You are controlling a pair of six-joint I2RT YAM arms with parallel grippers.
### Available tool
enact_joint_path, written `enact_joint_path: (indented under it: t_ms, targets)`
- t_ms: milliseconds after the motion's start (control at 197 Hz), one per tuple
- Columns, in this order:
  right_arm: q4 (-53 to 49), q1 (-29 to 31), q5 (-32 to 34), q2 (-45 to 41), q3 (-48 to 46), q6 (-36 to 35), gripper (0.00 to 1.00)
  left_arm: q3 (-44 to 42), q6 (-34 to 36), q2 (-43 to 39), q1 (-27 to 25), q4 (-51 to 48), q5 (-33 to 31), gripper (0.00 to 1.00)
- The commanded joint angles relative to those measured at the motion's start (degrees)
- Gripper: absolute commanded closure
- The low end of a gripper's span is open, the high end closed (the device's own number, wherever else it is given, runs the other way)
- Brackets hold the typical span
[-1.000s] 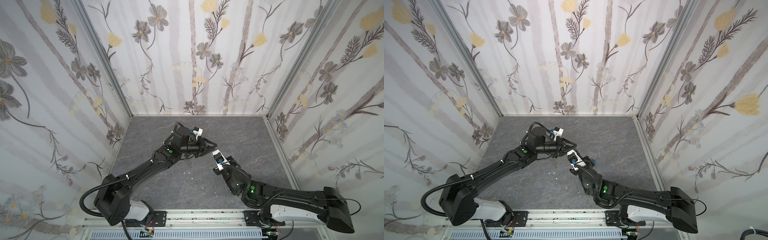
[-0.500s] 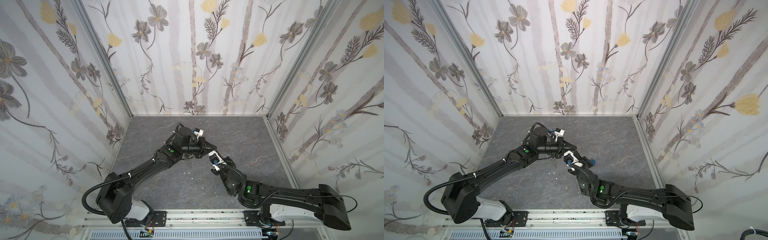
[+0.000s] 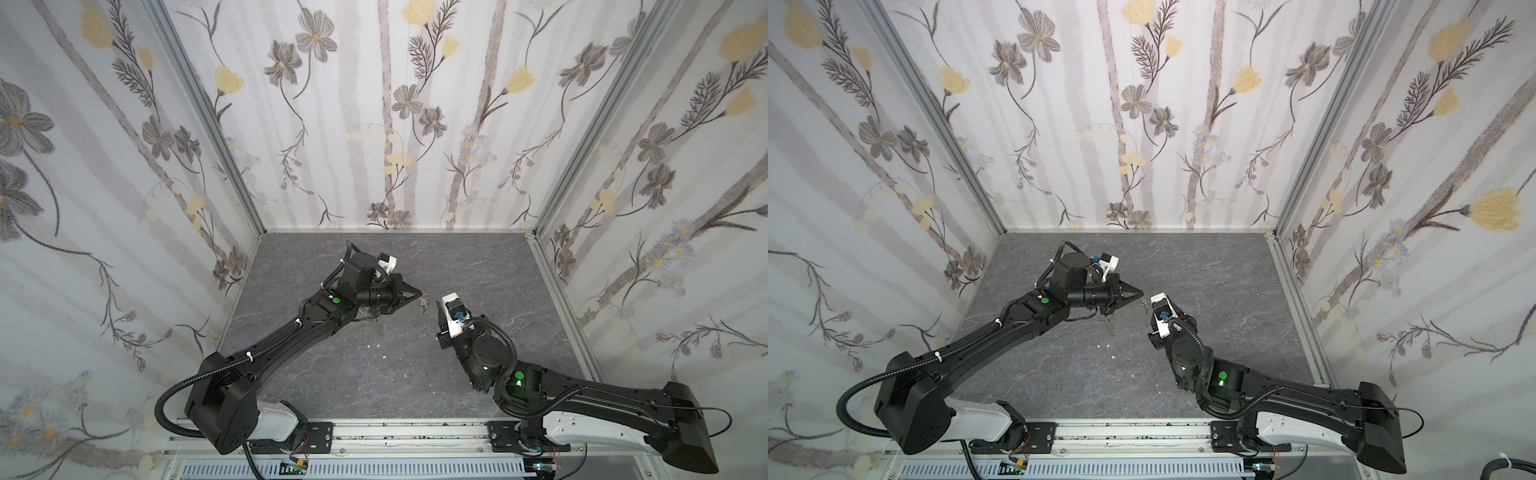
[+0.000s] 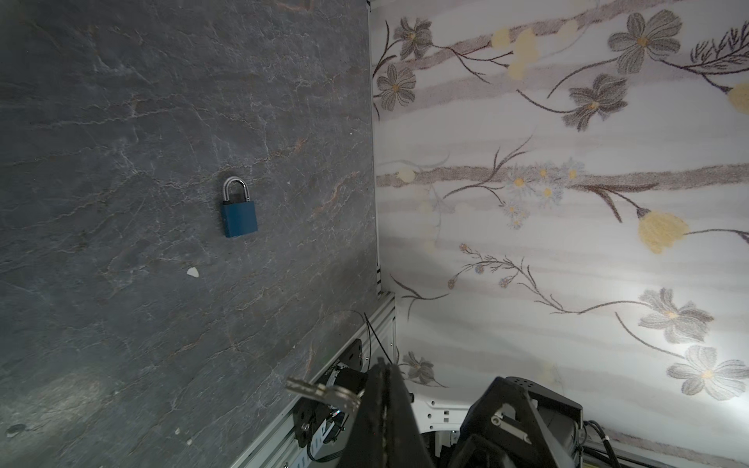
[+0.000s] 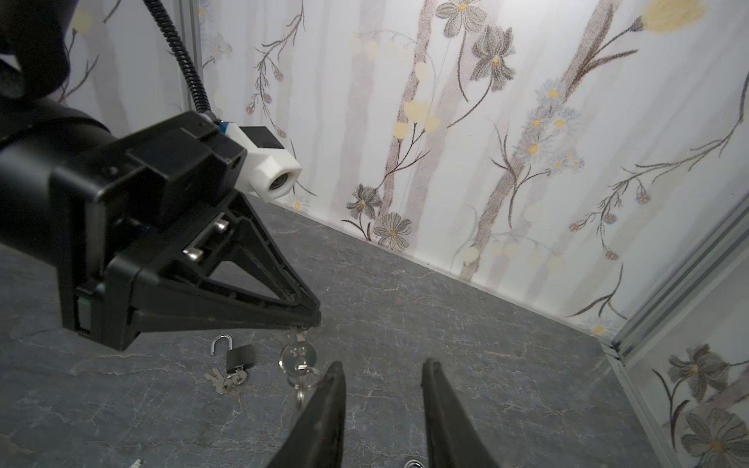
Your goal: Unlock with the key
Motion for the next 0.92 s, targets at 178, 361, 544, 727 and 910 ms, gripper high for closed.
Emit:
enact_joint_path:
  t_ms: [178,361,544,727,910]
  targets:
    - [-4.36,-13.81,-32.80,-6.53,-1.30,28.92,0.64,1.04,12.54,-2.86,-0.09,-3.08,-5.95,1.00]
    - [3.82,-23.90,-53.70,-5.29,-3.51,42.82,0.60,-0.53,16.08,-5.65,-1.21,0.86,-7.91,1.00]
    - [17.87,-28.44,-65.87,-1.92,-7.64,53.79,0.56,-2.08,18.89,-8.91,-2.57,3.28,-11.13,1.00]
    - [30.54,-29.95,-69.95,0.37,-11.05,60.41,0.55,-3.47,18.54,-10.12,-3.42,6.69,-11.36,1.00]
    - [36.39,-30.40,-71.73,2.41,-11.76,63.29,0.54,-4.38,18.29,-10.54,-4.38,9.73,-10.72,1.00]
